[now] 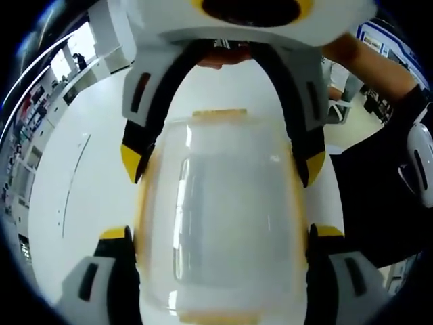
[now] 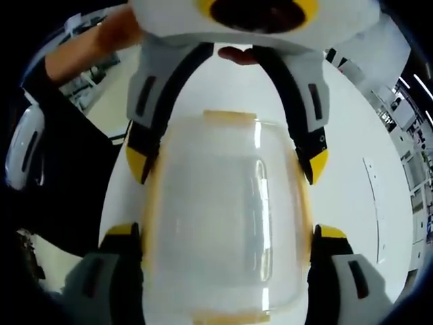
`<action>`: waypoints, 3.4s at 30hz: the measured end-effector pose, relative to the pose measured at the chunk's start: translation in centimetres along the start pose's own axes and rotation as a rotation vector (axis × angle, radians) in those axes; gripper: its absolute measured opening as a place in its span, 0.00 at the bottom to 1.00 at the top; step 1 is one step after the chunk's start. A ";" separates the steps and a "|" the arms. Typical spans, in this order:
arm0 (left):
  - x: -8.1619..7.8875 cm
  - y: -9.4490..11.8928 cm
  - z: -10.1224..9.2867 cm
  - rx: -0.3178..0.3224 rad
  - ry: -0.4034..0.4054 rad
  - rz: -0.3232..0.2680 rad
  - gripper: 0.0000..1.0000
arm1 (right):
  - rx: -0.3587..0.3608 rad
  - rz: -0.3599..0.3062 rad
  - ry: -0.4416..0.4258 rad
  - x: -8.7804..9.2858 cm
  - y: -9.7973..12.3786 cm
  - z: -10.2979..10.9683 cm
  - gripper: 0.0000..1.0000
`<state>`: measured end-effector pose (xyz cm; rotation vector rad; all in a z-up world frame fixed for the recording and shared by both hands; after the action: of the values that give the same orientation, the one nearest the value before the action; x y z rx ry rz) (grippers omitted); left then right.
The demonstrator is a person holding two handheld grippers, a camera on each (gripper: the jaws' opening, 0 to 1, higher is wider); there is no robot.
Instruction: Snap each plastic latch of the storage box into its locked position after aligning the lid with the box until every specified latch is closed and the lid sits flush.
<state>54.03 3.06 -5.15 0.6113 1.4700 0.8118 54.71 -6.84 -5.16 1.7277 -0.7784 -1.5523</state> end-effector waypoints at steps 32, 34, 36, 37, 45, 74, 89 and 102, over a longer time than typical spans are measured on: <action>0.9 1.0 1.0 0.024 0.019 -0.228 1.00 | -0.001 -0.110 -0.011 0.6 0.8 -0.3 1.00; 0.9 1.1 1.0 0.025 0.021 -0.245 1.00 | -0.004 -0.119 -0.012 0.7 0.8 -0.2 1.00; 1.0 1.1 1.1 0.028 0.023 -0.260 1.00 | -0.002 -0.122 -0.015 0.6 0.7 -0.4 1.00; 1.1 1.1 1.1 0.029 0.026 -0.272 1.00 | 0.002 -0.120 -0.015 0.6 0.8 -0.4 1.00; 0.9 1.4 1.2 0.021 0.080 -0.318 1.00 | 0.012 -0.124 -0.016 0.5 0.9 -0.2 1.00; -1.9 8.8 0.4 -0.203 0.047 -0.495 1.00 | 0.262 -0.322 0.033 -4.8 6.3 0.7 1.00; -2.4 12.6 0.8 -0.246 0.069 -0.590 1.00 | 0.321 -0.393 -0.009 -5.6 9.0 1.4 0.98; -2.4 13.9 1.0 -0.386 0.105 -0.630 1.00 | 0.537 -0.535 -0.061 -5.1 12.0 0.5 0.96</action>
<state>53.79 9.68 7.30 -0.1894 1.4300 0.6019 53.73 -9.90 7.52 2.4405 -0.8636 -1.8613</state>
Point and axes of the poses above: the point that each gripper's makers call its tool centre point, and the gripper's own axes: y roughly backward along the fingers, z roughly to its left, x roughly out of its underside, the point moved 9 cm from there along y, roughly backward along the fingers, and after that the axes turned 8 degrees about -z, right-handed, at the moved point
